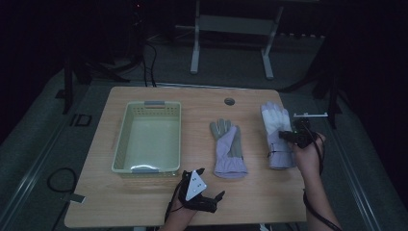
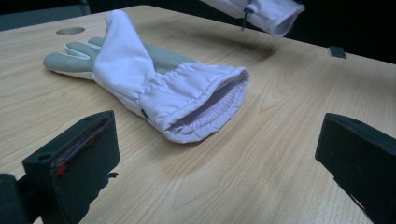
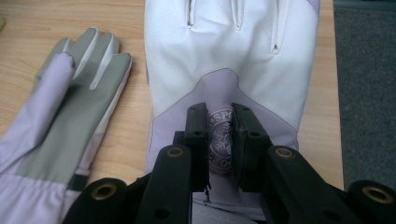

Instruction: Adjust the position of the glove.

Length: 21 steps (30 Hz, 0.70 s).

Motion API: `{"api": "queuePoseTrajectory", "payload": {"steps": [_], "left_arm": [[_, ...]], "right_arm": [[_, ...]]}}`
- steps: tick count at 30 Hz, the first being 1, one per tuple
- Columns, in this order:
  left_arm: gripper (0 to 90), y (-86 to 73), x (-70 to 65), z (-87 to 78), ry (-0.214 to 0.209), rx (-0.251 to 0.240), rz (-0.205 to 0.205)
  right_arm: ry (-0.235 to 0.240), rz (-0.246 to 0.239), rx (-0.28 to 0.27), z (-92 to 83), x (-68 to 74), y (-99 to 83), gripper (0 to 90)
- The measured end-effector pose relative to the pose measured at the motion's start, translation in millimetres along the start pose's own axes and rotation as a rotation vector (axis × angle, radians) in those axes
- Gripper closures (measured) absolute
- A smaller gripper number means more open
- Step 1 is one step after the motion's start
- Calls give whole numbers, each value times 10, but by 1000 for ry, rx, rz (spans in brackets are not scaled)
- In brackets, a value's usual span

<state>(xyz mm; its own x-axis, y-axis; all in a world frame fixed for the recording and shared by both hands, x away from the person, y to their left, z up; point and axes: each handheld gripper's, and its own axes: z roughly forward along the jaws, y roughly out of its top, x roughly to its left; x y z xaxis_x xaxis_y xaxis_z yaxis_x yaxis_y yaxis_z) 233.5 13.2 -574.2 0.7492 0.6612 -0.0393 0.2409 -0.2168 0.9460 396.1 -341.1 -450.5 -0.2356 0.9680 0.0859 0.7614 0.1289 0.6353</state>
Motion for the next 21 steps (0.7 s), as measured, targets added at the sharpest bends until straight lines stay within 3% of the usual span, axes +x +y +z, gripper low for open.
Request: {"api": "queuePoseTrajectory", "payload": {"steps": [3, 10, 15, 21], "left_arm": [[0, 0, 0, 0, 0, 0, 0], [0, 0, -5, -1, 0, 0, 6], [0, 0, -4, -1, -2, 1, 6], [0, 0, -1, 0, -3, 1, 4]], "right_arm": [[5, 44, -11, -99, 19, -67, 782], [-13, 58, -24, -165, 110, -236, 779], [-27, 74, -2, -14, 111, -322, 774], [-56, 78, 68, 323, 101, -398, 740]]}}
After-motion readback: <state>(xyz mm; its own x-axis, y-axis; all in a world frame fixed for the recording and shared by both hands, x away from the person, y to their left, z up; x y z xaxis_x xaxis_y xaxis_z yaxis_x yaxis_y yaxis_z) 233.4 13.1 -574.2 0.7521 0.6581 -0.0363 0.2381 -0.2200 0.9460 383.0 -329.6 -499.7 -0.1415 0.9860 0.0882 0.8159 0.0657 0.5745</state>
